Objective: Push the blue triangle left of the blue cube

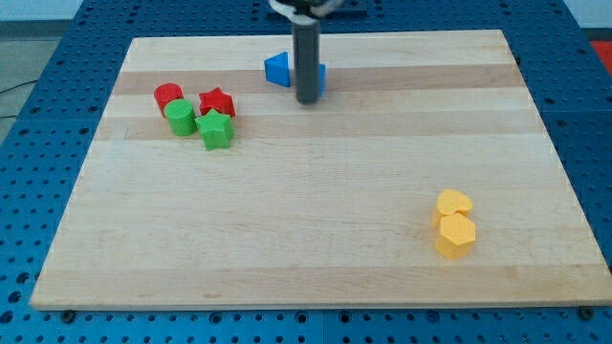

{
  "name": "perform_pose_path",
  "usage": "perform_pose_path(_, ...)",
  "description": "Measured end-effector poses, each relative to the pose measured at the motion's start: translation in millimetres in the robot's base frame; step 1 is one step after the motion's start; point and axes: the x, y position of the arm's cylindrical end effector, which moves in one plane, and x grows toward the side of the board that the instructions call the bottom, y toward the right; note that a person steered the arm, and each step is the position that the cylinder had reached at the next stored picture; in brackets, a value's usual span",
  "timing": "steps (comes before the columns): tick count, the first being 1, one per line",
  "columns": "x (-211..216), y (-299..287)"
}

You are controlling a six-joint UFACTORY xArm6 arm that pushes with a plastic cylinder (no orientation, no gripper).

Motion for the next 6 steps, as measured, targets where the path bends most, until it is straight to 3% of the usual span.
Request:
perform_pose_path(1,-13.7,-3.0)
perform_pose_path(2,67.5,1.7)
perform_pose_path(3,68.8,-46.0)
perform_pose_path(4,17.4,-50.1)
perform_pose_path(6,-22.3,2.9)
